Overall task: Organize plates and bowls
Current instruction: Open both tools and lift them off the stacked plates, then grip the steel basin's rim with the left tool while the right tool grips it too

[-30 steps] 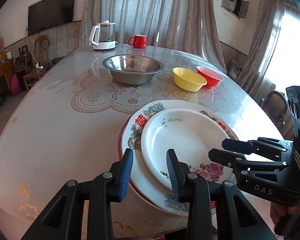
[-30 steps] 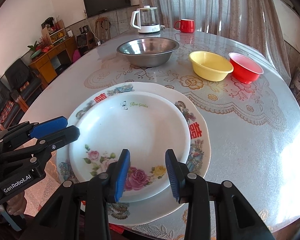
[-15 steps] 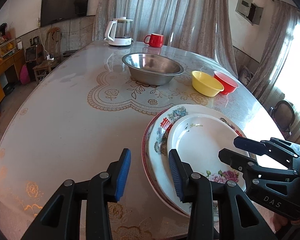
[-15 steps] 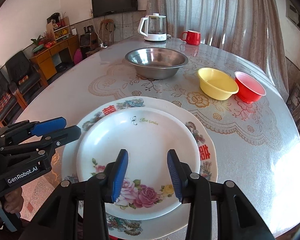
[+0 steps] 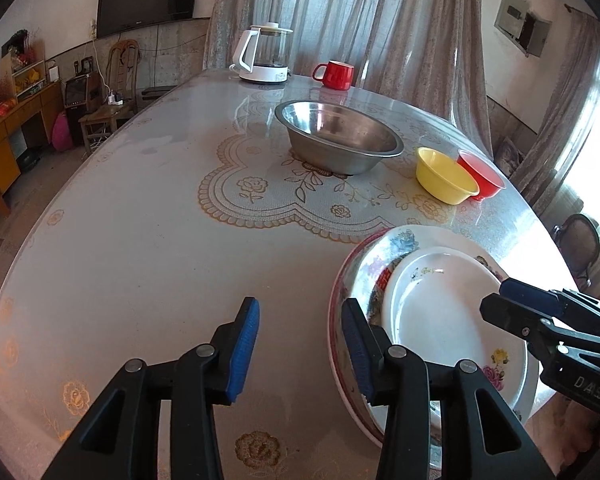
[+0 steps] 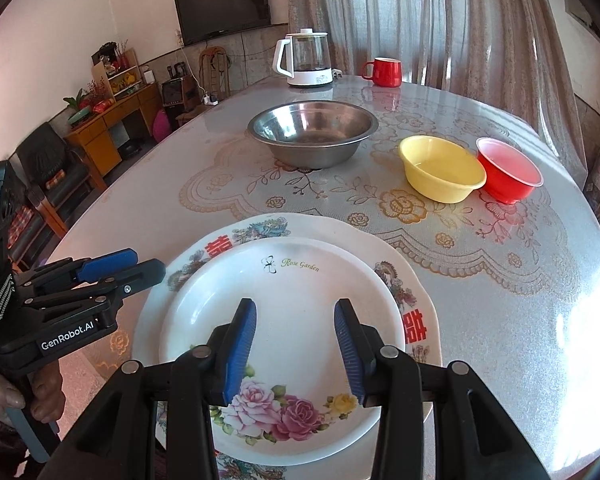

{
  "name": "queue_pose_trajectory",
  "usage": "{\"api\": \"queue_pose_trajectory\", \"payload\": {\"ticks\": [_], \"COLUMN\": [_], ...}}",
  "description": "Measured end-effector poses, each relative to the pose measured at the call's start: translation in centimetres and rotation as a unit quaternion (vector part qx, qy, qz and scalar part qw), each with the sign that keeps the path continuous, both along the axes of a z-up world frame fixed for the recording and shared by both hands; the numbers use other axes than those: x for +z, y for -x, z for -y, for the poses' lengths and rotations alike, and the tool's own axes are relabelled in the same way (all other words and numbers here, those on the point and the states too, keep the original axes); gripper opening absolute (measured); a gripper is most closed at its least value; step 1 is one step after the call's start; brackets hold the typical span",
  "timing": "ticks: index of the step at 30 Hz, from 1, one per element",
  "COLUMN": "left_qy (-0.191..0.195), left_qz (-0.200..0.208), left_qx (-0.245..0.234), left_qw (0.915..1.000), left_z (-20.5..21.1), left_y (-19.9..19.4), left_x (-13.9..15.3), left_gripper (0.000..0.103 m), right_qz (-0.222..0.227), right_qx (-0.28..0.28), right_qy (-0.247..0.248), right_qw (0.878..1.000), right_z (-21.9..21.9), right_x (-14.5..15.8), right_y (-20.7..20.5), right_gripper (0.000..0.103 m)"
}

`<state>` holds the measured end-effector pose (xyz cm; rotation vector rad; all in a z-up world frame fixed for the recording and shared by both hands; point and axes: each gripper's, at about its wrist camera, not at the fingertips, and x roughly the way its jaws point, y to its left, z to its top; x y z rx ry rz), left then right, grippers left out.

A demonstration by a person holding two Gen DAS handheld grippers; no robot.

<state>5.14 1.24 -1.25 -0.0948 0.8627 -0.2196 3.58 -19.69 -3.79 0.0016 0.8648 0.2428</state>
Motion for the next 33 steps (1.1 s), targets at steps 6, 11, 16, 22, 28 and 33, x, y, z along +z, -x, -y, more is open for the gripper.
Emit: {"api": "queue_pose_trajectory", "payload": {"ticks": [6,11,16,22,28,33], "left_qy": [0.009,0.021,0.029,0.034,0.056,0.065], "left_qz": [0.004,0.003,-0.007,-0.010,0.000,0.015], "left_qx": [0.008,0.014,0.019,0.015,0.017,0.019], "left_qw": [0.9999,0.9997,0.9994,0.9992,0.9983,0.9976], "left_z": [-1.0,-1.6,-2.0,-1.8,-1.6,-1.1], "left_y": [-1.2,-2.7,-4.7,-6.8,-9.5,-12.5], "left_x": [0.3,0.6,0.4,0.6,1.7,2.5], "left_gripper": [0.042,0.043,0.046,0.047,0.047,0.046], "right_qz": [-0.010,-0.019,-0.023,-0.033,-0.029,-0.046], "right_qx": [-0.021,-0.034,-0.034,-0.029,-0.040,-0.060], "right_qy": [-0.053,-0.083,-0.103,-0.119,-0.147,-0.182], "right_qw": [0.998,0.996,0.994,0.992,0.988,0.980], "right_z": [1.6,2.6,3.0,3.0,3.7,4.4], "right_x": [0.4,0.5,0.9,0.8,1.5,0.9], "right_y": [-1.5,-3.1,-4.6,-6.6,-9.8,-12.9], "right_gripper": [0.041,0.042,0.048,0.048,0.048,0.048]}}
